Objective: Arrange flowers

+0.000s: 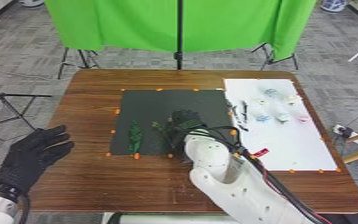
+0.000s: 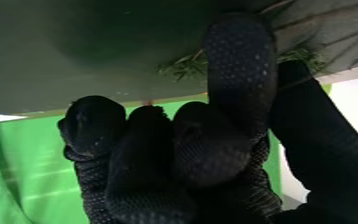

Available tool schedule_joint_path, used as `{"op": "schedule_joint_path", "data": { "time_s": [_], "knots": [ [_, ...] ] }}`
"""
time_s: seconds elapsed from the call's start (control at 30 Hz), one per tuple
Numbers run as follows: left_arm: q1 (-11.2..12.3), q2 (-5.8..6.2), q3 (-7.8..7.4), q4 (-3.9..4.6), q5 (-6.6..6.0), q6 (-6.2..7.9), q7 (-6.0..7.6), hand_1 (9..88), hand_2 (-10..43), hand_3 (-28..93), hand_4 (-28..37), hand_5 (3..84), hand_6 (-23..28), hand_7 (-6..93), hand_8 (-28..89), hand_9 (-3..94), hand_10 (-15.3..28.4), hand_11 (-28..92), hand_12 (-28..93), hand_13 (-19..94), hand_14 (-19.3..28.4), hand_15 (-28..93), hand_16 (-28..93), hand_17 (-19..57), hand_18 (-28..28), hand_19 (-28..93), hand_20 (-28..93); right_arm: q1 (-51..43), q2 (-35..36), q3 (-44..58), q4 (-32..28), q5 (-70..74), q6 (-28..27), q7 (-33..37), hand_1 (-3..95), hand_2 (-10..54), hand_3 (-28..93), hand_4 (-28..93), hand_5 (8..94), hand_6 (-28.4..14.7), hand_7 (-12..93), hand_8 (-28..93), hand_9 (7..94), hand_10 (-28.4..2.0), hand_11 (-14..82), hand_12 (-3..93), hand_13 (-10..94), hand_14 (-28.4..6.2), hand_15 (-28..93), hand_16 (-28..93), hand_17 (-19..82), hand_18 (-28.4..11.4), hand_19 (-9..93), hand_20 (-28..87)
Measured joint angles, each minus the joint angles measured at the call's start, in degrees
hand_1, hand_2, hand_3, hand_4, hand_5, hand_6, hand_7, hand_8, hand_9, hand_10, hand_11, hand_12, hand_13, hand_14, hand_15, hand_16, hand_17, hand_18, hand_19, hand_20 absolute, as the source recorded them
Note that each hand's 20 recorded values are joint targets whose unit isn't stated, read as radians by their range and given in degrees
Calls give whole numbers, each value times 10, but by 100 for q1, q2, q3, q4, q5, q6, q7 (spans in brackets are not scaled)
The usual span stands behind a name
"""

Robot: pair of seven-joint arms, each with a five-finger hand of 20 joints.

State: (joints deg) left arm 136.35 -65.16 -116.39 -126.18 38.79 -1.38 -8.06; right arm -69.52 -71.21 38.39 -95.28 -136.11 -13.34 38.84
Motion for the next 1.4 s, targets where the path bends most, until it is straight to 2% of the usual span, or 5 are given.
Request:
{"op": "schedule_joint_path", "data": {
  "time_s": [0.17,0.83,0.97,1.17,1.4],
  "knots": [
    [-83,9,16,13,4,-24,-67,259,52,728,-283,410,71,243,-116,349,157,333,144,276,185,505,-71,-63,238,618,-21,-3,-111,16,59,-3,-18,11,260,47,859,-224,937,0,422,-134,937,-72,649,283,903,-68,797,319,500,-234,932,476],
    [-3,-1,-4,6,12,-25,-46,260,53,727,-283,411,71,243,-116,349,157,334,144,276,185,504,-71,-62,238,618,-21,-202,198,148,-573,222,-264,-105,177,42,832,-233,932,-2,409,-134,937,-70,631,290,900,-65,791,317,496,-231,932,468],
    [6,-9,-9,6,16,-26,-46,260,53,726,-283,411,71,243,-116,349,157,334,144,276,184,504,-71,-63,238,619,-21,-430,260,502,-957,369,-197,-142,175,40,817,-239,862,-5,431,-141,901,-90,577,345,832,-87,788,323,414,-227,929,405],
    [49,-41,-35,-8,19,-26,-7,260,53,728,-283,411,71,244,-116,349,157,335,144,277,184,505,-72,-62,238,618,-21,-668,580,1101,-1478,564,527,-228,202,-66,796,-274,731,-7,491,-166,801,-108,589,360,745,-96,782,318,338,-210,896,352],
    [144,-118,-75,-60,29,-13,50,260,53,728,-283,412,72,242,-116,349,157,335,145,276,184,505,-72,-62,238,619,-22,-647,1443,1590,-1313,579,793,-89,199,-95,789,-283,633,-28,449,-183,703,-129,562,342,660,-103,751,292,301,-199,851,355]
  ]
}}
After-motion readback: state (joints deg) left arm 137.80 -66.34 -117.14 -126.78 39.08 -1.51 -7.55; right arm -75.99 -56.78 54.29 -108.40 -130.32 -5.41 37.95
